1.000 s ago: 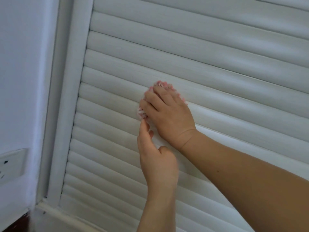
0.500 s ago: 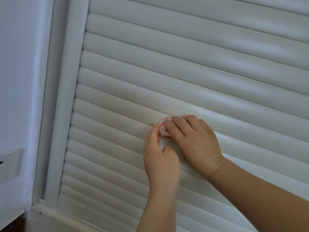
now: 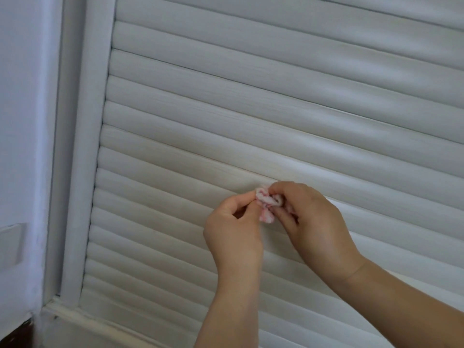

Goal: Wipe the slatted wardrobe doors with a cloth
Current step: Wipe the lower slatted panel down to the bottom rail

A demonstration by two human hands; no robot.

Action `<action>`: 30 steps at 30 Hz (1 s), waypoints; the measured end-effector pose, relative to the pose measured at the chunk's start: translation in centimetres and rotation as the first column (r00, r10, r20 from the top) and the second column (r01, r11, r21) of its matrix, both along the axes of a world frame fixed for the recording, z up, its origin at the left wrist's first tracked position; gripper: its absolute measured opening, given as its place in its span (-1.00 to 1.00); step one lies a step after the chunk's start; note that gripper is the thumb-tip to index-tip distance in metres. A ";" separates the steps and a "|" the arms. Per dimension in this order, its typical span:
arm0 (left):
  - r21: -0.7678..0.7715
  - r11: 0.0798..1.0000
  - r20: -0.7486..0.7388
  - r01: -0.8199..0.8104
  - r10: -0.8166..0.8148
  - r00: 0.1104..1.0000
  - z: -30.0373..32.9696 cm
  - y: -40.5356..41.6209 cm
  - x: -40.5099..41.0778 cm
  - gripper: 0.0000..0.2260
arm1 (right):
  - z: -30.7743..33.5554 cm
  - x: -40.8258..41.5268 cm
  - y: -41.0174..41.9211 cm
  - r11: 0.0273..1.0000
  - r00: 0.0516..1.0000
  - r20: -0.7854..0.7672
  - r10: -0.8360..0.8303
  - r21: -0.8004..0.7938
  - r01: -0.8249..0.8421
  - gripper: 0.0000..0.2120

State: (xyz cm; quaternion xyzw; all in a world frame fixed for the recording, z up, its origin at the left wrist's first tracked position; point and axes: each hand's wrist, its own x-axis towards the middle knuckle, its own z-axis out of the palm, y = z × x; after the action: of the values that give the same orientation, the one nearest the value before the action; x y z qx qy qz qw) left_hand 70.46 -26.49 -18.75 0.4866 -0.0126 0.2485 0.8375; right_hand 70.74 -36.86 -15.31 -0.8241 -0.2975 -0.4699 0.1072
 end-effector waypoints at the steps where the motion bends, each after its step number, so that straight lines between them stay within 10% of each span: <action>1: -0.008 1.000 0.002 -0.016 0.016 1.000 0.0 -0.2 -0.1 -0.86 | -0.1 -0.2 -0.2 1.000 1.000 -0.002 -0.004 -0.015 0.004 -0.83; 20: 0.295 0.922 -0.079 -0.252 0.286 0.955 -2.8 1.7 2.0 -0.32 | 1.3 4.0 5.8 0.979 0.967 0.154 -0.204 0.006 0.205 -0.79; 25: 0.284 0.921 -0.082 -0.266 0.299 0.951 -2.9 1.7 1.8 -0.26 | 2.2 5.1 10.1 0.905 0.928 0.032 -0.371 -0.213 0.369 -0.85; 30: 0.276 0.926 -0.093 -0.259 0.294 0.951 -3.2 1.6 2.1 -0.28 | 2.3 3.9 7.1 0.852 0.856 0.265 -0.444 -0.172 0.495 -0.91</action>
State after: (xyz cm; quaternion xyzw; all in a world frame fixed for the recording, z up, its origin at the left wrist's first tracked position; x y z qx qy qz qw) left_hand 72.59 -24.93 -21.95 0.6046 0.0795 0.3274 0.7218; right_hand 74.67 -29.77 -12.99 -0.8227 -0.1491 -0.5298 -0.1423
